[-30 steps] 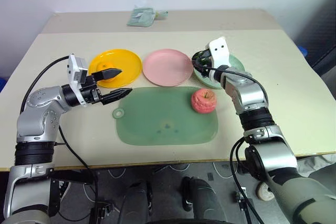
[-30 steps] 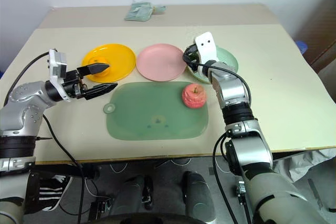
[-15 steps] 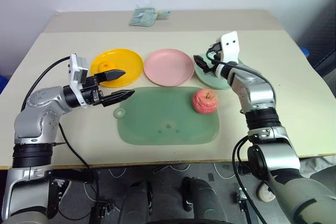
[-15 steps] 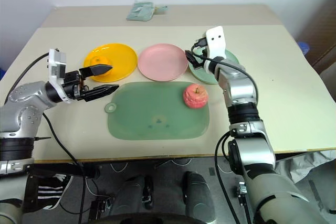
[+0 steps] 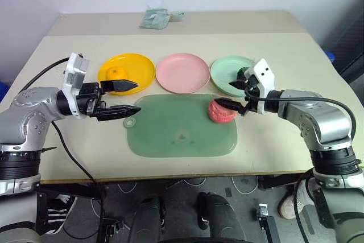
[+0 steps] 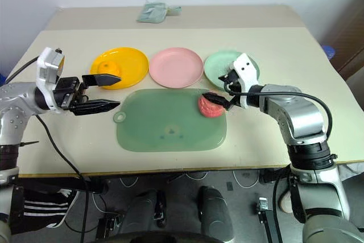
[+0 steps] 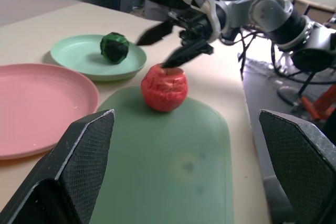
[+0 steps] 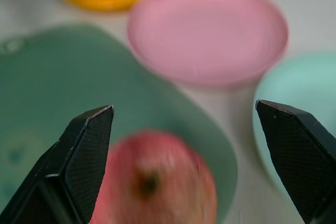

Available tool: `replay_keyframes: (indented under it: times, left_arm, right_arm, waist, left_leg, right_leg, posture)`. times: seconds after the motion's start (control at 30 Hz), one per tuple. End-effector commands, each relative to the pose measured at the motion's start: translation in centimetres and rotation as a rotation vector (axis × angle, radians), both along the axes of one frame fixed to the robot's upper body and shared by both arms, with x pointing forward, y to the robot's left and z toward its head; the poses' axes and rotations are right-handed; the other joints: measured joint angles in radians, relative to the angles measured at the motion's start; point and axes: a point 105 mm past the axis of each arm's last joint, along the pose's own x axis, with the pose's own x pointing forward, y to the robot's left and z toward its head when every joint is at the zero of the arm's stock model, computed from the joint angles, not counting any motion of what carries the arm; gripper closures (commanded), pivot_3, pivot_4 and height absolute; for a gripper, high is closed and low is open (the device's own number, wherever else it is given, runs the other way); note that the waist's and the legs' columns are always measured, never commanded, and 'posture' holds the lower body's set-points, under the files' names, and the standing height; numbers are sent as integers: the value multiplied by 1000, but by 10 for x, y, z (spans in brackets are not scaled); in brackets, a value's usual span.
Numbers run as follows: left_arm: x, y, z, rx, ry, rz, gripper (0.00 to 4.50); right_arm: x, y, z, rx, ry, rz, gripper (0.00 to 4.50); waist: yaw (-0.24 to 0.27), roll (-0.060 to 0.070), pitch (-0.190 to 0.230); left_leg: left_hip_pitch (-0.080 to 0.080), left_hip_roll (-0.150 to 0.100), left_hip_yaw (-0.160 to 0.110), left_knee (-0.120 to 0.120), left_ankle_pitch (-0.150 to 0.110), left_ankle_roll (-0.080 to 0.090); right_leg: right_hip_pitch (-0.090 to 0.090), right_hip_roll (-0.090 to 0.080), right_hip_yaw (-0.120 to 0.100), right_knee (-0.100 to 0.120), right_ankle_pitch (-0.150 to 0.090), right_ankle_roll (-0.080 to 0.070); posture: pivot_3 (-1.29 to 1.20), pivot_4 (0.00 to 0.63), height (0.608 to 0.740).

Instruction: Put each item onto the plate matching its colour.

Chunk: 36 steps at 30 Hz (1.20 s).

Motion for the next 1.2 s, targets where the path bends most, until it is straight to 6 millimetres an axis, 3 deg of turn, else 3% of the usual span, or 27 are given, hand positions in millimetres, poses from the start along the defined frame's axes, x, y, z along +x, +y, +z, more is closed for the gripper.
replay_keyframes:
  times: [0.03,0.4,0.57,0.67,0.7,0.87,1.0,1.2]
  left_arm:
    - [-2,4,1,36,-36,-6,0]
    - [-1,7,-1,36,-44,5,0]
    - [0,7,0,30,-51,11,0]
    - [1,9,-2,31,-44,20,0]
    - [1,10,-2,31,-43,23,0]
    - [5,12,-2,17,-52,57,0]
    - [6,13,-2,3,-57,70,0]
    - [18,22,-3,5,-106,166,0]
  right_arm:
    - [-4,4,7,-11,-35,23,93]
    - [-11,12,-8,-13,18,57,93]
    - [-11,3,-30,-133,40,39,93]
    - [-9,2,-31,-155,22,39,852]
    - [-8,3,-29,-152,11,40,1166]
    - [5,22,11,-5,-96,53,1166]
    - [26,43,48,106,-208,30,1166]
    - [62,68,56,123,-304,-48,1166]
  waist:
    - [0,0,0]
    - [3,0,0]
    - [2,-1,0]
    - [3,-1,0]
    - [3,-1,0]
    - [0,-1,0]
    - [-4,0,0]
    - [2,0,0]
  left_leg:
    - [0,0,0,0,0,0]
    - [0,0,0,1,0,0]
    - [0,0,0,1,0,0]
    - [0,0,0,1,0,0]
    - [0,0,0,1,0,0]
    - [0,0,0,1,0,0]
    - [0,0,1,1,0,0]
    - [0,0,1,0,0,0]
  right_leg:
    - [0,0,0,0,0,0]
    - [0,0,0,0,-1,-1]
    - [0,0,0,0,-1,-1]
    - [0,0,0,0,-1,-1]
    - [0,0,0,0,-1,-1]
    - [0,0,0,0,-1,-1]
    - [-1,1,0,1,1,1]
    - [-1,1,0,1,1,2]
  posture:
    - [0,150,740]
    - [0,150,740]
    - [0,150,740]
    - [0,150,740]
    - [0,150,740]
    - [0,150,740]
    - [0,150,740]
    - [0,150,740]
